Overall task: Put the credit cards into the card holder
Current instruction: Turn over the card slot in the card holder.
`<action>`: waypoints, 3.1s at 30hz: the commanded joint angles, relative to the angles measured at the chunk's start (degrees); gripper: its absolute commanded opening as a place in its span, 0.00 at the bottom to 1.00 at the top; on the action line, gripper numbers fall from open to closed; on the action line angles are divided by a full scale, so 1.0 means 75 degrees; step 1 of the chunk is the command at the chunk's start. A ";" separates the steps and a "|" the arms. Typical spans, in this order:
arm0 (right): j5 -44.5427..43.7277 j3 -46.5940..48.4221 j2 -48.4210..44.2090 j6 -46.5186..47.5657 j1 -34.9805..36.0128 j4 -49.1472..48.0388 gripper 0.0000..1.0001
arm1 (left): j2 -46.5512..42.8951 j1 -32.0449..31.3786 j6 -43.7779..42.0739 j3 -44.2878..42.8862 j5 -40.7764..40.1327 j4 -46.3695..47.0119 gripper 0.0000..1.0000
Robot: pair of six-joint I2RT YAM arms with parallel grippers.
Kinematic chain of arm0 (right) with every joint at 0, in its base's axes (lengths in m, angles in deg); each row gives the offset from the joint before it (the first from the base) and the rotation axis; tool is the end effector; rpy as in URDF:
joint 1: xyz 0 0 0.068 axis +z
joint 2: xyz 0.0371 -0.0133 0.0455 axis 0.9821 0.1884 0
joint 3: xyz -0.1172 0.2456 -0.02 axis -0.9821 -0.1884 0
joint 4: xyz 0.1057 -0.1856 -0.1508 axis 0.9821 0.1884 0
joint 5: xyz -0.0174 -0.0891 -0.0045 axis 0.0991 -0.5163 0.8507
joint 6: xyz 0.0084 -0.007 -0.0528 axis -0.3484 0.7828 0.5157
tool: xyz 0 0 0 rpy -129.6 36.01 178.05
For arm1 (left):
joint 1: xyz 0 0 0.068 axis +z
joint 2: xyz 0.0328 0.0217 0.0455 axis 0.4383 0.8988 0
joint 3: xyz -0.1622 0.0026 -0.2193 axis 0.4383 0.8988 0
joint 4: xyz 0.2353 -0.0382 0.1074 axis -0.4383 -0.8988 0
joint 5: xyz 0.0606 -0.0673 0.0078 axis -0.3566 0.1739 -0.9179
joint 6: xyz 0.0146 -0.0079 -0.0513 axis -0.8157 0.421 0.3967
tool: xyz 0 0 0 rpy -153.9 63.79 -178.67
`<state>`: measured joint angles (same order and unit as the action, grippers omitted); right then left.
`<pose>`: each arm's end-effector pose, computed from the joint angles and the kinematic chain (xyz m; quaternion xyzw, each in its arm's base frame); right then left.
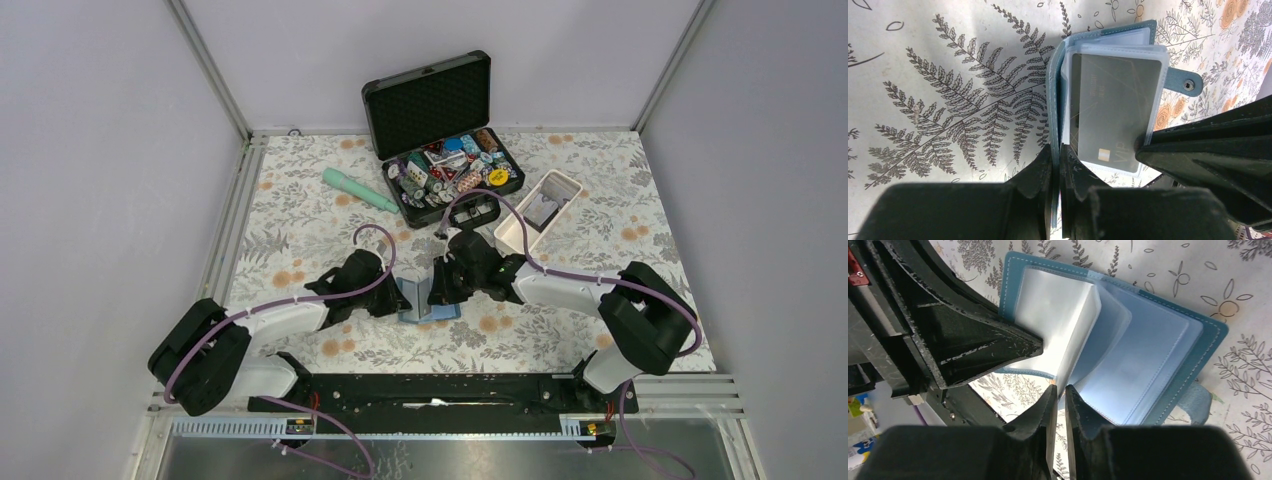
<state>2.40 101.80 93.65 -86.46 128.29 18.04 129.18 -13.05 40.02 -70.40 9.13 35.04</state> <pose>0.2027 0.2473 0.1848 -0.1759 0.8898 0.3488 0.2359 0.1724 -0.1480 0.1465 -0.0696 0.9250 -0.3180 0.1961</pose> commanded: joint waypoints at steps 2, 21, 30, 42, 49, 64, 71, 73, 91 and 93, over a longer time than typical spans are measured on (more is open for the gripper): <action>0.0292 0.0107 -0.0161 -0.0093 0.0117 -0.0428 0.20 | 0.0057 0.0015 0.0031 0.0070 0.0157 0.0386 0.00; 0.0242 0.0488 0.0135 0.0000 0.0320 -0.0385 0.32 | -0.0025 0.0027 0.0023 0.0080 0.0187 0.0378 0.02; 0.0181 0.0495 0.0310 0.0052 0.0350 -0.0414 0.39 | -0.0190 0.0053 -0.0004 0.0090 0.0125 0.0293 0.11; -0.0181 0.0697 0.0435 0.0195 0.0507 -0.0215 0.57 | -0.0231 0.0062 -0.0012 0.0057 0.0146 0.0251 0.10; -0.0294 0.0792 0.0679 0.0233 0.0520 -0.0164 0.58 | -0.0216 0.0071 -0.0019 0.0057 0.0170 0.0251 0.09; -0.0382 0.0910 0.1175 0.0218 0.0550 -0.0197 0.55 | -0.0202 0.0062 -0.0038 0.0045 0.0221 0.0276 0.07; -0.0858 0.0958 0.1383 0.0225 0.0549 0.0322 0.48 | -0.0211 0.0062 -0.0069 0.0010 0.0212 0.0227 0.06; -0.0943 0.0925 0.1388 0.0230 0.0543 0.0378 0.46 | -0.0228 0.0069 -0.0075 0.0010 0.0187 0.0200 0.06; -0.1348 0.0742 0.1491 0.0174 0.0545 0.0477 0.32 | -0.1622 0.0401 -0.0627 -0.0185 -0.0951 -0.1501 0.40; -0.1342 0.0744 0.1476 0.0175 0.0549 0.0498 0.32 | -0.1918 0.0413 -0.0585 -0.0113 -0.1045 -0.1473 0.44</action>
<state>-4.33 107.47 104.34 -85.52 131.91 18.61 119.52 -10.49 36.68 -70.38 5.26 25.16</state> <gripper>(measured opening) 0.318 0.398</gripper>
